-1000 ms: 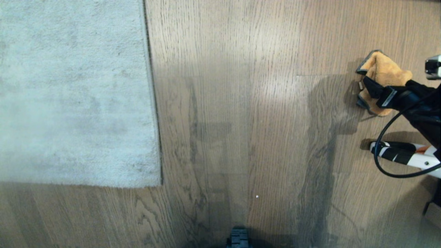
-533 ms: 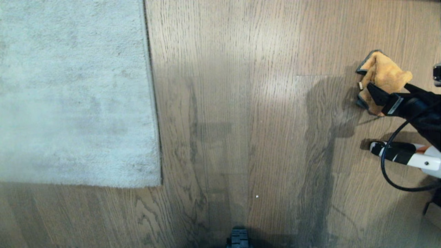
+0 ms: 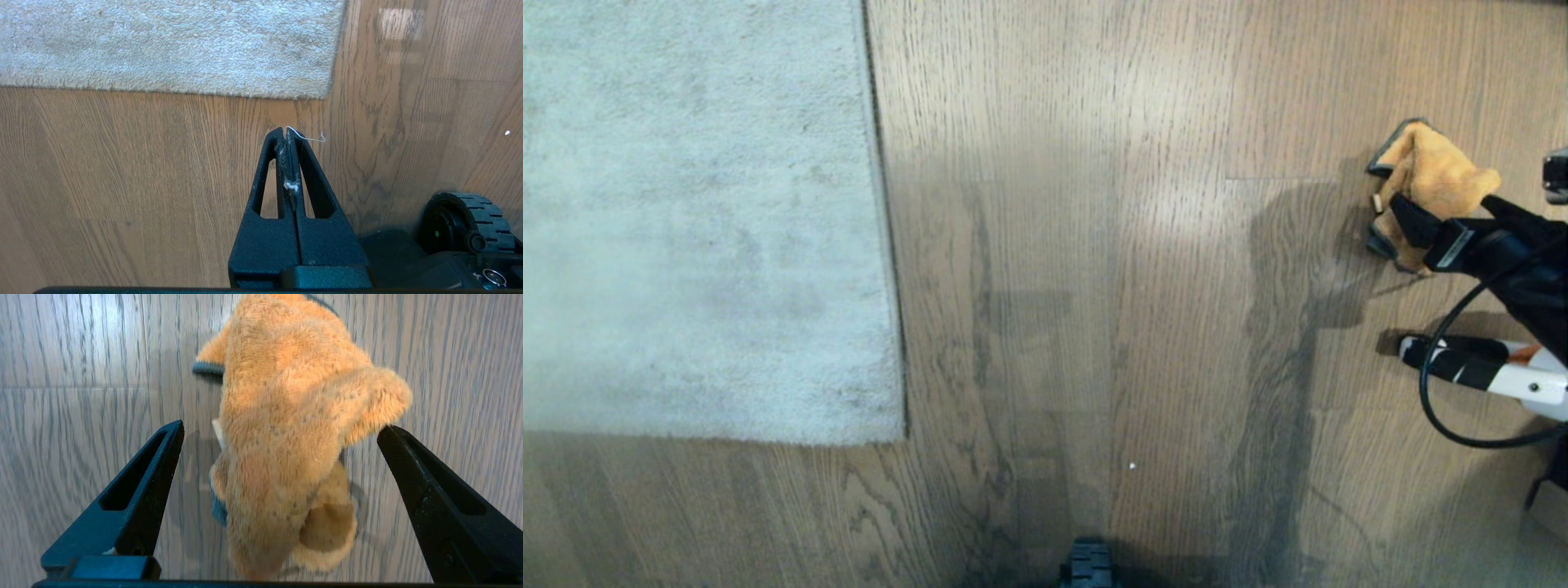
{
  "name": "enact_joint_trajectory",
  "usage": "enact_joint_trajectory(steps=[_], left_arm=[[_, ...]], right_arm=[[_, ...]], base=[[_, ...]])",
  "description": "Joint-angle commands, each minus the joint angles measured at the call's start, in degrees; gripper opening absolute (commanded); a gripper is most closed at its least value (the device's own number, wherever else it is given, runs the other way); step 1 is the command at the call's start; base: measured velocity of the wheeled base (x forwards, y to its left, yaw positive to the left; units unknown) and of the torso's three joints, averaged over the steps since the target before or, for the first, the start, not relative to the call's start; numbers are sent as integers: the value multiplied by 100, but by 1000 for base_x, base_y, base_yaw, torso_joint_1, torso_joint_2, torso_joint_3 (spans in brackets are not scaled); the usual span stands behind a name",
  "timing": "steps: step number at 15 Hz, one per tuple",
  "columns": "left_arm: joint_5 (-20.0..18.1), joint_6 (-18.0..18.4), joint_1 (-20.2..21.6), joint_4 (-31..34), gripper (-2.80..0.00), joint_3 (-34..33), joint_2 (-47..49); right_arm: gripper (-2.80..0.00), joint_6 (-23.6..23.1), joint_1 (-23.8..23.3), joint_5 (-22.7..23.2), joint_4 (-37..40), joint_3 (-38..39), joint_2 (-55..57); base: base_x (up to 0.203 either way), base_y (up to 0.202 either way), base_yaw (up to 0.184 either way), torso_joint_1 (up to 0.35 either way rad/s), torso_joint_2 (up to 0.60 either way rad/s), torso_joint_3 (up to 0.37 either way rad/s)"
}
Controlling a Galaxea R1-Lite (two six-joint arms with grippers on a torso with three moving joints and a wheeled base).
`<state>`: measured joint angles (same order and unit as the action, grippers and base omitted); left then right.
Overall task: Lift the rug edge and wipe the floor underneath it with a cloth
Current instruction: Pick up the rag
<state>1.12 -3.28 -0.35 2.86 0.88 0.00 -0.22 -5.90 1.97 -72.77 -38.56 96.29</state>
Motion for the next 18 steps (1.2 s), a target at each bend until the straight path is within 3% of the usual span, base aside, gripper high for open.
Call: enact_joint_trajectory(steps=[1,7,8,18], left_arm=[[2,-6,0,4,-280,0,0],[2,-6,0,4,-280,0,0],[2,-6,0,4,-280,0,0],[2,-6,0,4,-280,0,0]], right_arm=[[0,-58,1,-11,-152,-91,256],[0,-338,-16,-13,-484,-389,656],[-280,-338,-16,-13,-486,-417,690],[-280,-334,-34,-13,-484,-503,775]], base=[[0,0,0,0,0,0],[0,0,0,0,0,0],[0,0,0,0,0,0],[0,0,0,0,0,0]])
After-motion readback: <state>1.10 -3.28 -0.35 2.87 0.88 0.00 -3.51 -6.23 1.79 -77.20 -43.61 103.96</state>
